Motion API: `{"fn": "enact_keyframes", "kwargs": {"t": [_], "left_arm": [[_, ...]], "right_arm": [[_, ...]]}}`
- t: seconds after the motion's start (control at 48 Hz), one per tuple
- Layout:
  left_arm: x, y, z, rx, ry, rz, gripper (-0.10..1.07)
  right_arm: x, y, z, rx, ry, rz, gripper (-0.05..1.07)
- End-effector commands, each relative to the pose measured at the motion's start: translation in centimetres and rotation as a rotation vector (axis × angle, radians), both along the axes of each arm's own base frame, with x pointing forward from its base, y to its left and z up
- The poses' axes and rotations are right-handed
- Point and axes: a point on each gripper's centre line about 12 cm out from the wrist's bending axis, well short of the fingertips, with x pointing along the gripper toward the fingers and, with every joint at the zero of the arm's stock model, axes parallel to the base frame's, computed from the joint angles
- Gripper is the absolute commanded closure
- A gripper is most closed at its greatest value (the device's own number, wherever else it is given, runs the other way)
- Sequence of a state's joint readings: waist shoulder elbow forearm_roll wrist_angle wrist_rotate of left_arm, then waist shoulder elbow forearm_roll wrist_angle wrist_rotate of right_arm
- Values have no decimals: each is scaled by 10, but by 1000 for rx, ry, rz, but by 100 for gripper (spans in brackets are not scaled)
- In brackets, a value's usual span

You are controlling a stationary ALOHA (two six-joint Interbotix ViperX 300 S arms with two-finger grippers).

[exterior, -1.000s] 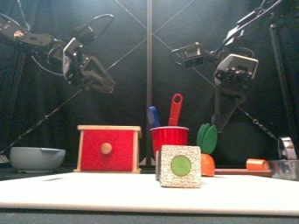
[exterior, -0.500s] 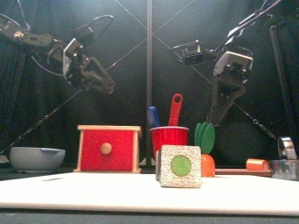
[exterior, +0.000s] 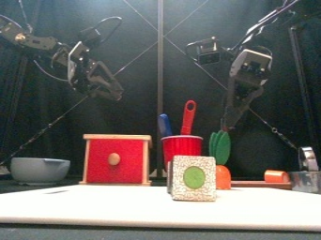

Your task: Place carrot top onto plate

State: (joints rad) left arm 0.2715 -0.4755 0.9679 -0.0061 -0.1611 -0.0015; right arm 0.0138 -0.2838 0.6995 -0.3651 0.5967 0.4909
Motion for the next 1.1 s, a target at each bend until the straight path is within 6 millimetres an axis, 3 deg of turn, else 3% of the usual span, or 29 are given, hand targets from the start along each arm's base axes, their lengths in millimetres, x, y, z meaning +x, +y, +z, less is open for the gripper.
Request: {"fn": "enact_keyframes", "kwargs": {"t": [0.0, 0.292, 0.771, 1.083], "left_arm": [[3, 2, 11, 10, -34, 5, 22], [4, 2, 11, 12, -48, 5, 22], [2, 2, 9, -1, -46, 12, 22], [2, 2, 8, -3, -45, 13, 22]], "right_arm": [[0, 1, 19, 7, -70, 4, -1], [20, 18, -6, 44, -85, 68, -1], [32, 16, -49, 48, 6, 69, 2], [33, 13, -48, 44, 5, 64, 28]]}}
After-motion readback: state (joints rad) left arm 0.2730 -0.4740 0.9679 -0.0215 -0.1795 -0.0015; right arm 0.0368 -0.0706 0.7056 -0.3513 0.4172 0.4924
